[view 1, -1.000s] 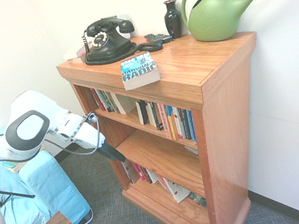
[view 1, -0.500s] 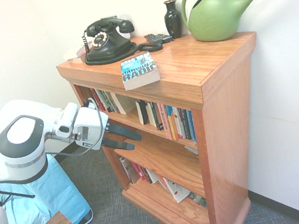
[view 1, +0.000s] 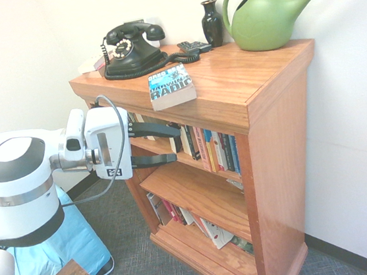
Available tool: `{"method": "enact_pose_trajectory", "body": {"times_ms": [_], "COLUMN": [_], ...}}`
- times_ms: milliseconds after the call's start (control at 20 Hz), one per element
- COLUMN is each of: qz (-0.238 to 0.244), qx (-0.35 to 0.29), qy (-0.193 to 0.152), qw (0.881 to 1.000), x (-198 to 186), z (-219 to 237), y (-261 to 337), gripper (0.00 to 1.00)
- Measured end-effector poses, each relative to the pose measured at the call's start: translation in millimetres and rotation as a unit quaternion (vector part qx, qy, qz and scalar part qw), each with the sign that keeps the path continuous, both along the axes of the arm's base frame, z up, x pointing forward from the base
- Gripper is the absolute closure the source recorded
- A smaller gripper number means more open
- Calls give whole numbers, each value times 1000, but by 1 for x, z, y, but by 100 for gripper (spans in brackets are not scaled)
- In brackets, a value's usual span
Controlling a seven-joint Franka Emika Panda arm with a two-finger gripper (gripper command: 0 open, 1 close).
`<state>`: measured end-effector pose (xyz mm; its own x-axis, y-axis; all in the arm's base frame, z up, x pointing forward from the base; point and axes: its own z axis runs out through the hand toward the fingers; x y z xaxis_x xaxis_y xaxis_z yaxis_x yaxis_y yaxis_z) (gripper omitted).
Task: Put the book on the shelf
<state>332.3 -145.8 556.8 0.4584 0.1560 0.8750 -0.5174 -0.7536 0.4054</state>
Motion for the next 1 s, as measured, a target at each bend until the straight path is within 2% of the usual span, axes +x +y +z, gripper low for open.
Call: {"method": "enact_pose_trajectory", "body": {"times_ms": [400, 650, 1000], "qz": [74, 92, 100], "qx": [-78, -102, -124], "qy": [-34, -54, -82], "qw": [994, 989, 984], "x": [15, 15, 28], "z": [-5, -7, 20], "y": [23, 15, 18], "gripper": [0, 0, 0]}}
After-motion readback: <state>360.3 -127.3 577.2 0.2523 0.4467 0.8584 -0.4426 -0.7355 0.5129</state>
